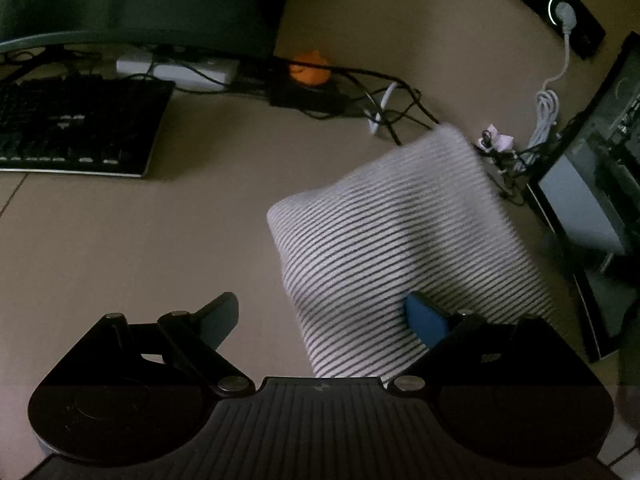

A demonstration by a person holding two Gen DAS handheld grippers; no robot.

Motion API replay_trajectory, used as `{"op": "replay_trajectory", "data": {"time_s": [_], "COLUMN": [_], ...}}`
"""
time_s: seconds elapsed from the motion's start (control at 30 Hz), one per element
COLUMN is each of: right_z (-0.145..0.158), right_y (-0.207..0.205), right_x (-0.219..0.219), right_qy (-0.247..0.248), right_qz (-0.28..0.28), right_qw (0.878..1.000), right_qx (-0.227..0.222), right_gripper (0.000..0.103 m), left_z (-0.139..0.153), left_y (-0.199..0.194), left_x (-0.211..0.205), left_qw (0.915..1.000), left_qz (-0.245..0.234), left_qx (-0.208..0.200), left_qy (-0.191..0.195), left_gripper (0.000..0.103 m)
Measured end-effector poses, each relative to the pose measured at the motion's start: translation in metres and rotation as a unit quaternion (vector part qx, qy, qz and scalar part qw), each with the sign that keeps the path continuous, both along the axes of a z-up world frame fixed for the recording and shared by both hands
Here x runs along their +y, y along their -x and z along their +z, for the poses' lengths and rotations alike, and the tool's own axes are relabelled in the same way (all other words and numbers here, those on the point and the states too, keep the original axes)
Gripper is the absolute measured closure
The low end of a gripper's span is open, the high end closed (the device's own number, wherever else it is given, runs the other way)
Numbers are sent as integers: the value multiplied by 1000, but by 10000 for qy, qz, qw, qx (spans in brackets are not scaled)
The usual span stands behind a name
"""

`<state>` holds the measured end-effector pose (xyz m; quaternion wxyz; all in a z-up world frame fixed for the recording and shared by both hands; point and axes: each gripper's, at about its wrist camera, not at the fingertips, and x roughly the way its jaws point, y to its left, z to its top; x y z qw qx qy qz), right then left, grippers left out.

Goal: Fold clothes
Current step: 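Lower the folded edge onto the sweater and open the right gripper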

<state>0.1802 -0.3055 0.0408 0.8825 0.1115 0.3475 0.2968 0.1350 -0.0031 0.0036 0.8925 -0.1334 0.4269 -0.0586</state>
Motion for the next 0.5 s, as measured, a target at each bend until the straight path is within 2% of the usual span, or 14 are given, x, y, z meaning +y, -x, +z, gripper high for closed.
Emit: {"op": "replay_trajectory", "data": {"time_s": [0.07,0.1,0.2,0.3,0.4,0.5], "right_z": [-3,-11,-51,-61,-50,-34], "right_y": [-14,-21,-29,-22,-22,-11], "right_x": [1,5,28,33,26,15], "right_qy": [151,301,1121,1208,834,104], "right_qz": [-341,-440,-330,-328,-225,-220], "right_qw": [9993,9985,9913,9903,9938,9970], "right_qx": [2,154,607,597,694,737], "right_gripper": [16,16,16,16,17,17], "left_z": [0,0,1,2,2,2], "left_y": [1,2,4,4,7,9], "left_x": [0,0,0,1,6,9], "left_qw": [10000,10000,9999,9999,9999,9999], "left_qz": [3,4,12,19,48,75], "left_qx": [-17,-26,-46,-54,-50,-62], "left_qy": [-55,-88,-122,-124,-125,-26], "left_gripper": [8,8,8,8,7,7]}}
